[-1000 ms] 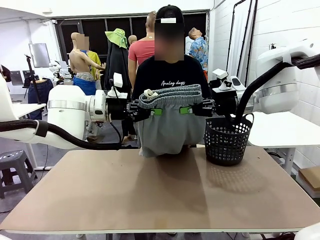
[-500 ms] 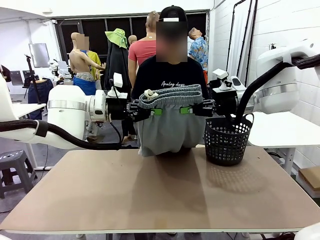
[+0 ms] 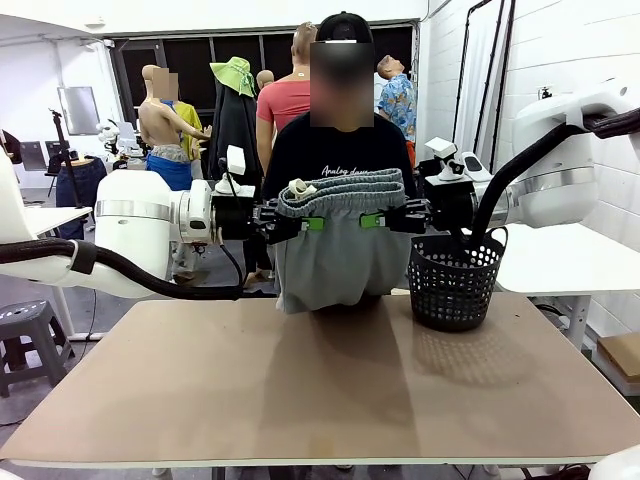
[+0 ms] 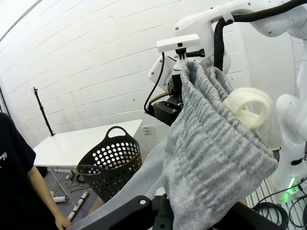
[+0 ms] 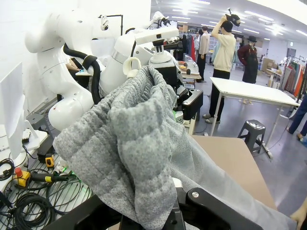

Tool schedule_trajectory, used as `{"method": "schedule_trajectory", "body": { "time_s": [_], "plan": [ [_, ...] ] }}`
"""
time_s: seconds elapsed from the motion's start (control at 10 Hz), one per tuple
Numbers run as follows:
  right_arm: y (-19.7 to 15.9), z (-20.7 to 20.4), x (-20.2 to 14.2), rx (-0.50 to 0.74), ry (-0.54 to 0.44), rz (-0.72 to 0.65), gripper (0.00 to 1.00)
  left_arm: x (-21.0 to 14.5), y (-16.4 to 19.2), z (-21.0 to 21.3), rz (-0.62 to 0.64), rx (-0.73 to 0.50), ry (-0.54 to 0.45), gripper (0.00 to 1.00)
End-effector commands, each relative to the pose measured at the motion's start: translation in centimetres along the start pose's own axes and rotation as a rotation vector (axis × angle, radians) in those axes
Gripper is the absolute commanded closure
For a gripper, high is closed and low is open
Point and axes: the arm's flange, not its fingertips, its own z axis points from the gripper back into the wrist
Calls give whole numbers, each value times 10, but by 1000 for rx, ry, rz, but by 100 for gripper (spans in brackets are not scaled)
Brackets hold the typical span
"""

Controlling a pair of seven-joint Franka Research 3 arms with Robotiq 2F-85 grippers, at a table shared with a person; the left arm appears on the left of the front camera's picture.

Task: Fold the training pants.
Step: Release the ends of the Training pants and then grab the overlapped ends.

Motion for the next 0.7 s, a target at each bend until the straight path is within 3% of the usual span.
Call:
{"method": "schedule_trajectory", "body": {
  "time_s": [0.0, 0.6],
  "plan": [
    [0, -2, 2, 0, -24, -2, 100, 0, -3, 1, -15, 10, -35, 100],
    [0, -2, 2, 0, -24, -2, 100, 0, -3, 1, -15, 10, -35, 100]
  ]
}}
